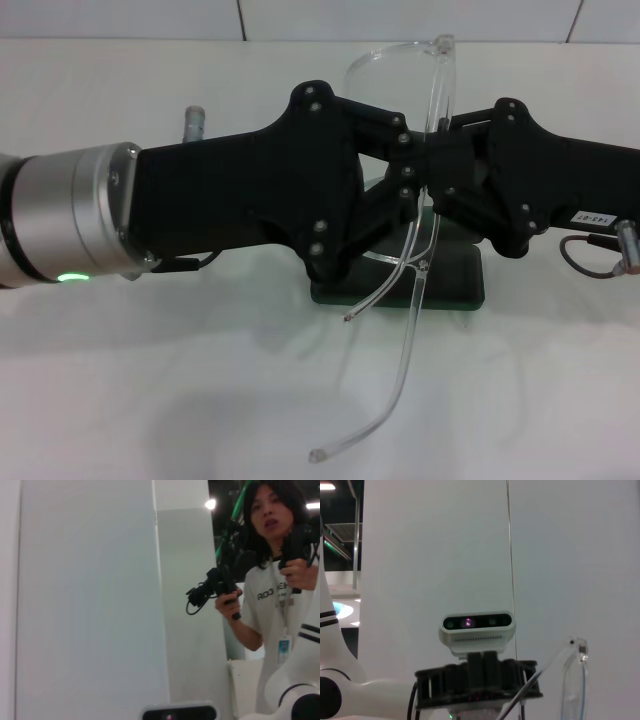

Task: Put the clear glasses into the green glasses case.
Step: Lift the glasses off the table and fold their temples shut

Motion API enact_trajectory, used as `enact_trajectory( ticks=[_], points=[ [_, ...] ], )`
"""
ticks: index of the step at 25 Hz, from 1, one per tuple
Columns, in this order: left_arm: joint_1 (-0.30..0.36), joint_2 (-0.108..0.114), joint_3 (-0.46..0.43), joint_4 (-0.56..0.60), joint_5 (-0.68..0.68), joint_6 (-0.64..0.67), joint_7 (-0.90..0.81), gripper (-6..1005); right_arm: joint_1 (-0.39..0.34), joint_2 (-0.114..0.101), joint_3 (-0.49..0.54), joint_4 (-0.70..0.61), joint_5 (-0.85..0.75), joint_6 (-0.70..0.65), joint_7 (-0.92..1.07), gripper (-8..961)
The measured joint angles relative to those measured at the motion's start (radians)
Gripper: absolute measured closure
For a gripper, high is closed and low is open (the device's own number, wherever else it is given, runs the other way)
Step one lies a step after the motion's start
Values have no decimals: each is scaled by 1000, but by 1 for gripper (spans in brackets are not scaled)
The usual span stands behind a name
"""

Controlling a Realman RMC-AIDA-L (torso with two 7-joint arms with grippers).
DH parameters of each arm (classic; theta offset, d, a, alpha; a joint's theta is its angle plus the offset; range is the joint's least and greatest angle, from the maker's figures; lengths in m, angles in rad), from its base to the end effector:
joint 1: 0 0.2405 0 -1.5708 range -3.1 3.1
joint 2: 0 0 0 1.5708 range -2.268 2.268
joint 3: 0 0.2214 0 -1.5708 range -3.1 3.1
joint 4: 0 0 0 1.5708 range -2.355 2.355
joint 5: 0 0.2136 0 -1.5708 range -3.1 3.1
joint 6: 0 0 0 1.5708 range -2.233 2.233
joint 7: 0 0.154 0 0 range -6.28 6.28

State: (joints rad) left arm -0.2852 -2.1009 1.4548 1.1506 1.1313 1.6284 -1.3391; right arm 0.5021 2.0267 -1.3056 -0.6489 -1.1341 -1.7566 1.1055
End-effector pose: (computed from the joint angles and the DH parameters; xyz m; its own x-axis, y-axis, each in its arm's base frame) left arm -0.0837 0.2624 0.0186 0.5527 -0.0605 0.8312 -0.0420 -0.9981 -0.0448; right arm 0.1324 0.2930 0.0146 0.5465 0.0493 -0.8360 -0.0135 -0.9976 -0.0677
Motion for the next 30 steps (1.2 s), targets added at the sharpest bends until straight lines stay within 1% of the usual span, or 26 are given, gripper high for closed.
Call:
enact_trajectory(
  ticks=[5,13,18,30],
  points=[
    [10,1,20,0,-5,-34,31,974,0,1,-2,1,6,-11,-1,840],
    [20,0,24,-3,-11,-47,62,974,1,1,-3,2,11,-13,-1,839],
    [29,1,43,-3,-23,-74,81,974,1,1,-1,2,11,-13,-2,839],
    [38,4,45,27,-56,-78,90,975,3,-2,-1,26,11,7,-23,840]
  ],
)
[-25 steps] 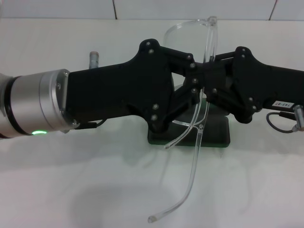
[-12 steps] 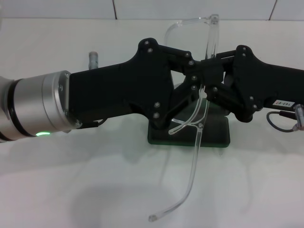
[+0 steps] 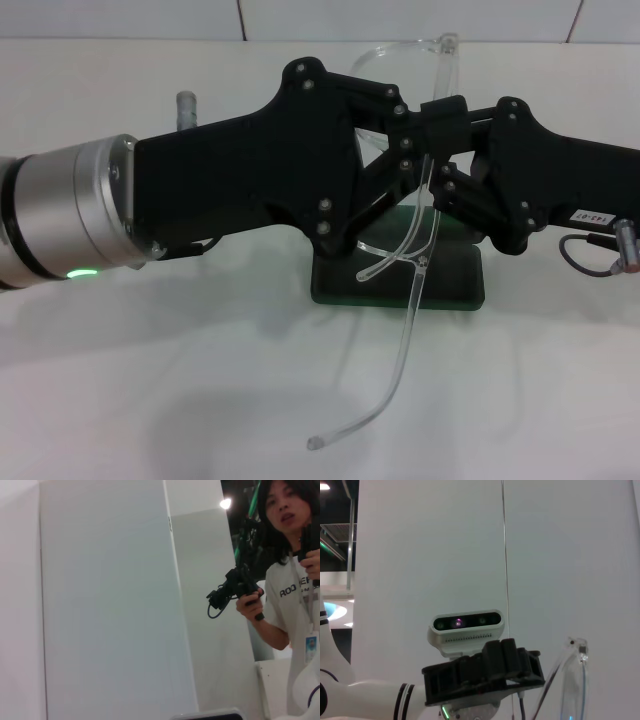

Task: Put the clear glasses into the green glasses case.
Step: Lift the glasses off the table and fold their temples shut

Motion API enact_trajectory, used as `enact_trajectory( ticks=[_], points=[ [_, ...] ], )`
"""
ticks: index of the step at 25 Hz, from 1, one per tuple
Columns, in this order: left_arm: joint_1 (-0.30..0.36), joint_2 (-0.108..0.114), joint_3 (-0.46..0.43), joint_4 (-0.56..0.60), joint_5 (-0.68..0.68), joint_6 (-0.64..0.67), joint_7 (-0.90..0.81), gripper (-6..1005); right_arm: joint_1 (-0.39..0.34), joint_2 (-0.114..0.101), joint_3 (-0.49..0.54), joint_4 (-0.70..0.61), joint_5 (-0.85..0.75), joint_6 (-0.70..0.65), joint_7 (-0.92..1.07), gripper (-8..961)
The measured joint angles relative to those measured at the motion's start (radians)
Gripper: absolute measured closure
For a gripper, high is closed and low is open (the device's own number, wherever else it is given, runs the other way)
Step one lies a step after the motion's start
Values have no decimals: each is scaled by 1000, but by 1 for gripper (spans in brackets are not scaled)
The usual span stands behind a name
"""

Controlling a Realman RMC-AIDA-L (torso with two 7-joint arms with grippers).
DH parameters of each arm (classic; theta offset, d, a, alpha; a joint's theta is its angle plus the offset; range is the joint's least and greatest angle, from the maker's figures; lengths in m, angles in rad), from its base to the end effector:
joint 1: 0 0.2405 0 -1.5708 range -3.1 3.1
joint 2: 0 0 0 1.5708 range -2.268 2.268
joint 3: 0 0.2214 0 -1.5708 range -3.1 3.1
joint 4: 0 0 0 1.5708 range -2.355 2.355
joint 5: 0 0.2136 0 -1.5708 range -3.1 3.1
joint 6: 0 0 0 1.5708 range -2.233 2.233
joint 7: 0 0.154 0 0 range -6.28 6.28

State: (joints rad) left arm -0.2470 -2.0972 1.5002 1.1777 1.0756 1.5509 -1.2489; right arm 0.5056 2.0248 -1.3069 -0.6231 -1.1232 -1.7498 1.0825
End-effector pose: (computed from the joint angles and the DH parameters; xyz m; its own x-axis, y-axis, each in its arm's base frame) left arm -0.0826 0.2654 0.0186 0.5322 -0.1371 0.8354 -0.0252 -0.9889 -0.1462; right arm 0.1355 0.2944 0.0133 0.5440 0.0538 -0.8374 -0.0272 -0.9963 -0.0817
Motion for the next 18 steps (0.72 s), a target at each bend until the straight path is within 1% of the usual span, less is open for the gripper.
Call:
enact_trajectory(
  ticks=[4,11,18],
  points=[
    [1,-1,1,0,0,-18,15,975,2,0,-1,0,0,2,0,839],
    [7,-1,30,6,-7,-81,59,975,11,0,0,2,0,5,-2,840],
    [9,-1,30,7,-18,-91,78,975,13,0,2,3,-2,10,-3,840]
  ],
)
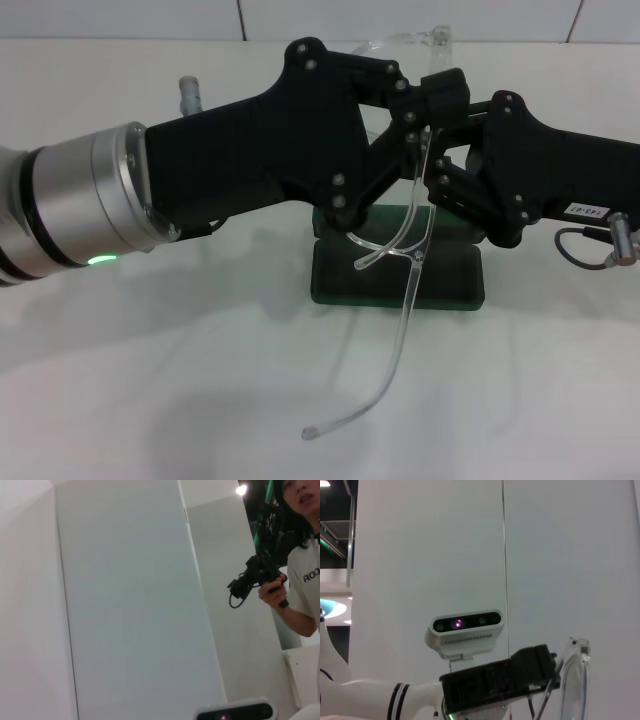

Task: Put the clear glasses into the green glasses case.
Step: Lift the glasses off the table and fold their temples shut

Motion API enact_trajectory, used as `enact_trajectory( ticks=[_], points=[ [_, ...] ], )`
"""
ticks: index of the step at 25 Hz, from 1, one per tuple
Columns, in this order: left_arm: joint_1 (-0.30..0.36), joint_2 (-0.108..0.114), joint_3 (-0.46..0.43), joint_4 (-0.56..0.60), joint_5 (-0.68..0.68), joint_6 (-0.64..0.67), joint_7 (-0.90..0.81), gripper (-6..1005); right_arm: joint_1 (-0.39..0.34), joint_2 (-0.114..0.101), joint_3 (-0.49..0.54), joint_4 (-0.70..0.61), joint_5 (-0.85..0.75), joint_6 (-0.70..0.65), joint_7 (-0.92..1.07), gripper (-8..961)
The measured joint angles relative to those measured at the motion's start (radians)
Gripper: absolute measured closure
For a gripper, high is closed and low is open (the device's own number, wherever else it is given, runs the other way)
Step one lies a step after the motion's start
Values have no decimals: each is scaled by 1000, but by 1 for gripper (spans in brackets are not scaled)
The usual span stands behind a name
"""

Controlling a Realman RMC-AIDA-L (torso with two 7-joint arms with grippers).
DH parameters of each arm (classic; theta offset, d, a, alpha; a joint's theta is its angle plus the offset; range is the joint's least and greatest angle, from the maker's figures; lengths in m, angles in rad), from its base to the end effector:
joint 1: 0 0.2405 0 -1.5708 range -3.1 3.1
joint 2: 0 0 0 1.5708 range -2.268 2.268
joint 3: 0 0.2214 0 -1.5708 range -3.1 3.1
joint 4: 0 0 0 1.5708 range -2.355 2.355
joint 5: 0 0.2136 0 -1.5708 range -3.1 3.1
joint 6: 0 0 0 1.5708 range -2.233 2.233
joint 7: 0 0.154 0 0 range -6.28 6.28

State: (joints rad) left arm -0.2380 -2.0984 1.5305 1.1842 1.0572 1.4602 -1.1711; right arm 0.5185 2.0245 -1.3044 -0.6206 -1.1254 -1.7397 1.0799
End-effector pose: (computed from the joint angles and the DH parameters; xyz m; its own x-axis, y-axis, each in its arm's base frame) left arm -0.0818 0.2741 0.0137 0.5456 -0.1987 0.8142 -0.0020 -0.9718 -0.2358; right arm 0.1328 0.2977 0.0128 0.5483 0.0615 -0.8340 -0.0231 -0.9958 -0.0886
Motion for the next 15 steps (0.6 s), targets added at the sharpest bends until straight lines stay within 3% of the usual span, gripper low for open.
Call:
enact_trajectory(
  ticks=[15],
  points=[
    [17,-2,20,0,-13,-29,66,975,-3,1,2,-1,3,1,-9,839]
  ],
)
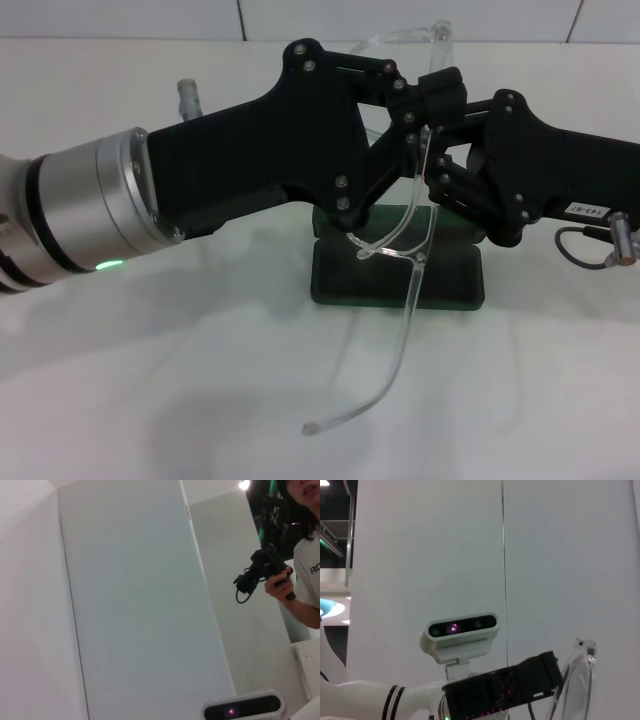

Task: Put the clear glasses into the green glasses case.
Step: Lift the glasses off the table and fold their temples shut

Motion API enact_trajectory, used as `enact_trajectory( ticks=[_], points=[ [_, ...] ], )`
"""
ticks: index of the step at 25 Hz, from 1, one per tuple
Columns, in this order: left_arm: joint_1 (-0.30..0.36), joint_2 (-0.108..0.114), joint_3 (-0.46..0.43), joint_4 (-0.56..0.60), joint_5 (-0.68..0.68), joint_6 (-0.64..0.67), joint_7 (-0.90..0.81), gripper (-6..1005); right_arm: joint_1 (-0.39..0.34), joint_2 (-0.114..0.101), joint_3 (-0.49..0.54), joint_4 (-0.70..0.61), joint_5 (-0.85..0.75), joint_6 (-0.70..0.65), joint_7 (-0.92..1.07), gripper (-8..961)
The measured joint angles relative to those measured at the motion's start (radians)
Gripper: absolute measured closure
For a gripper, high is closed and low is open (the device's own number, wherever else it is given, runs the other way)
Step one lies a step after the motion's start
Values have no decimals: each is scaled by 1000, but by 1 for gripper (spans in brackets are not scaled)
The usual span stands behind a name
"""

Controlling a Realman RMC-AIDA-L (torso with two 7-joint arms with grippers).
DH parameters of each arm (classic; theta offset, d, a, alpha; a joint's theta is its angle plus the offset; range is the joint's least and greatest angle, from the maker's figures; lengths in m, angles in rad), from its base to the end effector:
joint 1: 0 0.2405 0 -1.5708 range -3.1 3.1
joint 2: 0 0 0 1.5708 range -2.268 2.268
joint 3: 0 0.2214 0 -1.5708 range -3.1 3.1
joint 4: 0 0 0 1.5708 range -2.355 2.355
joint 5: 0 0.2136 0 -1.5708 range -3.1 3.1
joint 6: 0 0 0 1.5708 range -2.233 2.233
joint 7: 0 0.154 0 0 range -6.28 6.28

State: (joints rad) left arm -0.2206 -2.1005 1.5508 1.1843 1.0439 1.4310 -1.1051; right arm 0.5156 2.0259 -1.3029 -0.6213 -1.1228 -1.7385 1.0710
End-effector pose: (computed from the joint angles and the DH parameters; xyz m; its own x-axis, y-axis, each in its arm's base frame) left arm -0.0842 0.2743 0.0103 0.5487 -0.2427 0.8000 -0.0041 -0.9577 -0.2878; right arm 0.1332 0.2976 0.0130 0.5457 0.0700 -0.8350 -0.0230 -0.9949 -0.0984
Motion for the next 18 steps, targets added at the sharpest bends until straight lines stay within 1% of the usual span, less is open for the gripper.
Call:
enact_trajectory(
  ticks=[8,18],
  points=[
    [23,0,17,0,-26,-22,56,975,-6,1,2,0,1,-4,-1,839],
    [36,2,17,0,-28,-34,65,975,-8,1,4,0,7,-2,-2,839]
  ],
)
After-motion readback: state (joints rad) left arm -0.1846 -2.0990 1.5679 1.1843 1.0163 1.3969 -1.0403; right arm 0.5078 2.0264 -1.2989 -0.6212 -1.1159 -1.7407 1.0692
